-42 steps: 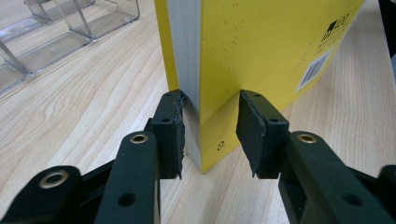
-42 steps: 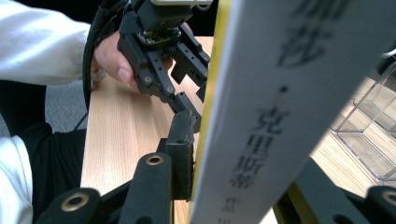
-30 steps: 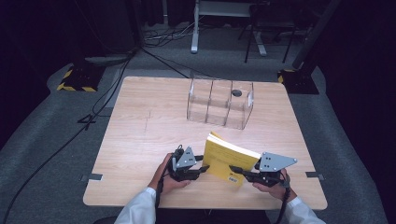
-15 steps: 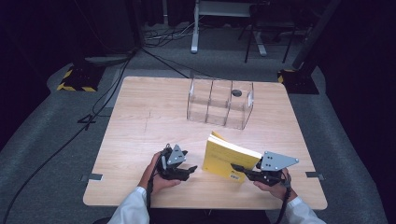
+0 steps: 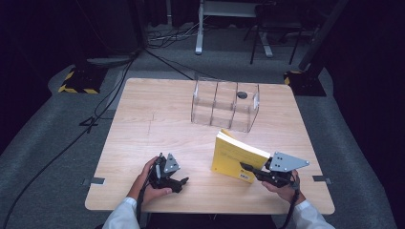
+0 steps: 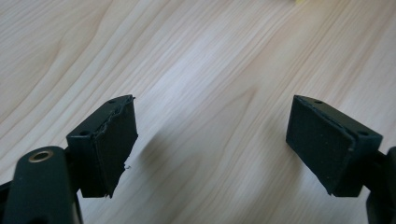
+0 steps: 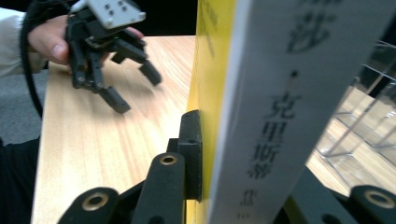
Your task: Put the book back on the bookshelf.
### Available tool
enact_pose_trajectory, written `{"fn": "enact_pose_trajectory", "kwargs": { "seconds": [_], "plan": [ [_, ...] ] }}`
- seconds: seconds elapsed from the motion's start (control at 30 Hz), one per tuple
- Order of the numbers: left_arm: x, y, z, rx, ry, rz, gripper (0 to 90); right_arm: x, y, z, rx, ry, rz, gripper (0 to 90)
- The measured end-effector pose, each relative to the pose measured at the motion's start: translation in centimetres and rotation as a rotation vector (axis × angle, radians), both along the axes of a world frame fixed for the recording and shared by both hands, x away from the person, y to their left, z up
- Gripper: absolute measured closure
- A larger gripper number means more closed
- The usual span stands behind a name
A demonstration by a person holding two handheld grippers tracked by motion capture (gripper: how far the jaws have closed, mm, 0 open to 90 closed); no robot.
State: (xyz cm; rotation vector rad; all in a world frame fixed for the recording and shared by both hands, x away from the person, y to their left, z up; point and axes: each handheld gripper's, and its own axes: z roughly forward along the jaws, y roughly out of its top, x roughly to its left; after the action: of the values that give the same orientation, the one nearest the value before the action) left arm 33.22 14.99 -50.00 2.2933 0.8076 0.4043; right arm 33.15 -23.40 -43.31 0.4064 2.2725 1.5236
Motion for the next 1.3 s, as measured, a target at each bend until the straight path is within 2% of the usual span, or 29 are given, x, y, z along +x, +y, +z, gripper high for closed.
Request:
{"fn": "enact_pose_trajectory", "kwargs": {
  "seconds": [0.13,0.2,0.3,0.5,0.53,0.6,0.7,0.87,0.97,1.3],
  "plan": [
    [-0.2,1.9,-0.2,-0.024,0.017,0.061,16.2,0.2,-0.4,0.1,-0.007,-0.012,-0.040,75.9],
    [-0.2,2.8,-0.5,-0.067,0.053,0.105,16.0,0.5,-0.6,0.3,-0.002,-0.015,-0.057,75.9],
    [-0.3,3.5,-0.4,-0.068,0.052,0.139,15.3,1.0,-1.1,0.8,0.009,-0.028,-0.101,75.9],
    [-0.3,3.5,-0.4,-0.068,0.056,0.142,14.9,2.6,-2.0,1.9,0.039,-0.064,-0.213,75.9],
    [-0.3,3.5,-0.4,-0.068,0.056,0.142,14.8,2.6,-2.0,1.9,0.039,-0.064,-0.213,75.9],
    [-0.4,3.5,-0.5,-0.067,0.053,0.144,14.8,3.7,-2.6,3.0,0.053,-0.078,-0.277,75.9],
    [-0.4,3.5,-0.5,-0.066,0.053,0.144,14.8,4.3,-2.8,3.6,0.053,-0.088,-0.302,75.9],
    [-0.3,3.5,-0.5,-0.068,0.053,0.145,14.7,6.3,-3.3,5.1,0.072,-0.092,-0.396,75.9],
    [-0.3,3.5,-0.5,-0.059,0.040,0.147,14.7,7.0,-3.1,5.5,0.069,-0.091,-0.434,75.9],
    [-0.4,3.3,-0.4,-0.069,0.053,0.137,16.4,9.1,-1.5,6.7,0.076,-0.087,-0.509,75.9]
  ]
}}
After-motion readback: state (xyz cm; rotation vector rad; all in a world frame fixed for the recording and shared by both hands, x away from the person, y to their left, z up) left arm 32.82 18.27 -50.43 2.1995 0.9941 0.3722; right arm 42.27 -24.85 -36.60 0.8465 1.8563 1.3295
